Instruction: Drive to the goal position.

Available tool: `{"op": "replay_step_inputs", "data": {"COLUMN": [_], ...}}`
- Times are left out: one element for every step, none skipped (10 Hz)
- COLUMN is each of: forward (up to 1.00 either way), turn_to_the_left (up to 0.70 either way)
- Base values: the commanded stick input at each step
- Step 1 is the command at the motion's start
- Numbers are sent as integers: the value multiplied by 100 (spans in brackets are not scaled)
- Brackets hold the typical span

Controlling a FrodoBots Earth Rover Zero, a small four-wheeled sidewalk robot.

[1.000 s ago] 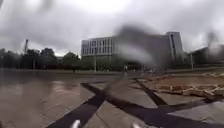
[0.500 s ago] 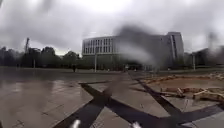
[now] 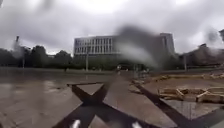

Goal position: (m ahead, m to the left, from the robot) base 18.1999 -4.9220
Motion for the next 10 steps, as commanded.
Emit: {"op": "replay_step_inputs", "data": {"forward": [70, 70, 70, 70, 70, 70, 70, 70, 70, 70], "turn_to_the_left": [-35, -30, -7, -2, 0, 0, 0, 0, 0, 0]}}
